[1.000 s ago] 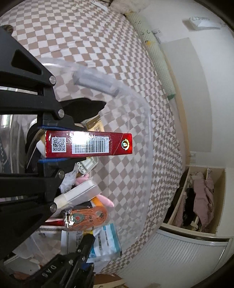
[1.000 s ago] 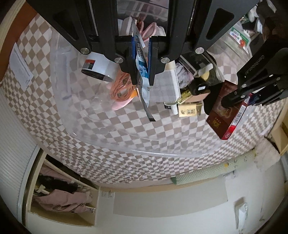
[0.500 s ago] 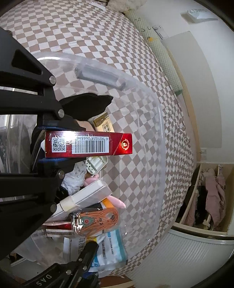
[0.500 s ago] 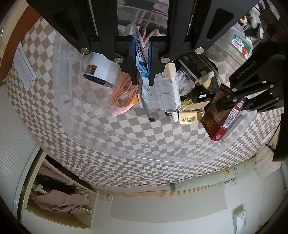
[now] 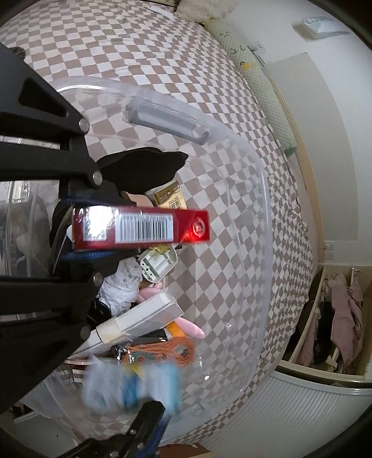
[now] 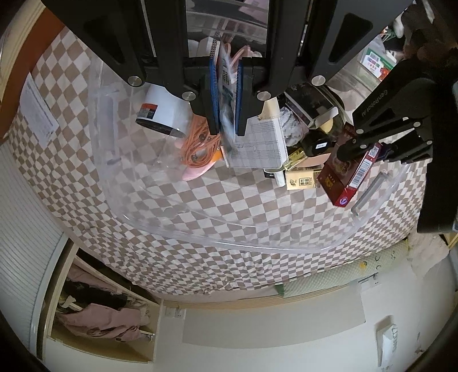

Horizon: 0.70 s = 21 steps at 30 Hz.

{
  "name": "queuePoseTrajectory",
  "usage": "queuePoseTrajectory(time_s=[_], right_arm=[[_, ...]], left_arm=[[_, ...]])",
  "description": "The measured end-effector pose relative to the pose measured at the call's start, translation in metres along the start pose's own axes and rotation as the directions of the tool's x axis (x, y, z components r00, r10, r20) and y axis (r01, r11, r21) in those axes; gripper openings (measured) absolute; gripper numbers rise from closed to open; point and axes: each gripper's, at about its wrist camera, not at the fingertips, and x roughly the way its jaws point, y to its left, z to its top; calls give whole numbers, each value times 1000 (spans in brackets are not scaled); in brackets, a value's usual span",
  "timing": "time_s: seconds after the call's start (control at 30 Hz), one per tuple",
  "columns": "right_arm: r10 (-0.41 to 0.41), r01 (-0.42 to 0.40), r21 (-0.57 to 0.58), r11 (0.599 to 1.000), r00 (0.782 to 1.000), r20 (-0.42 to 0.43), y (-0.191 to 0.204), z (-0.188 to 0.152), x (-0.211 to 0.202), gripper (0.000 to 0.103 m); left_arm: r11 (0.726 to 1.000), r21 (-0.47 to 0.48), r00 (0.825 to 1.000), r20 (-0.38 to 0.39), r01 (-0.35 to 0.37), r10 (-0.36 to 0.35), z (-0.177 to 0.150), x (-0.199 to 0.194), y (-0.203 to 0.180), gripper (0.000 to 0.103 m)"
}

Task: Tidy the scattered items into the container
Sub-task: 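Open the left gripper to drop the red box while the right releases the packet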

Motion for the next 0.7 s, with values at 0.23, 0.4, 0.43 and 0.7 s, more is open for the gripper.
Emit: queuePoseTrajectory(time_s=[0.23, 0.4, 0.43, 0.7], right_arm=[[17, -17, 29, 999, 1000, -26, -5, -1, 3, 11], [7, -7, 21, 1000, 1000, -28, -4, -1, 2, 11], [6, -5, 20, 1000, 1000, -28, -4, -1, 1, 11], [-7, 8, 27, 1000, 1000, -24, -7, -5, -2, 11]], left_arm=[[1000, 7, 1000, 12, -12, 12, -1, -4, -1, 53], [1000, 19, 1000, 20, -18, 17, -3, -7, -2, 63], [1000, 20, 1000, 19, -18, 18, -3, -7, -3, 64], [999, 48, 999, 32, -14, 13, -8, -17, -3, 81]])
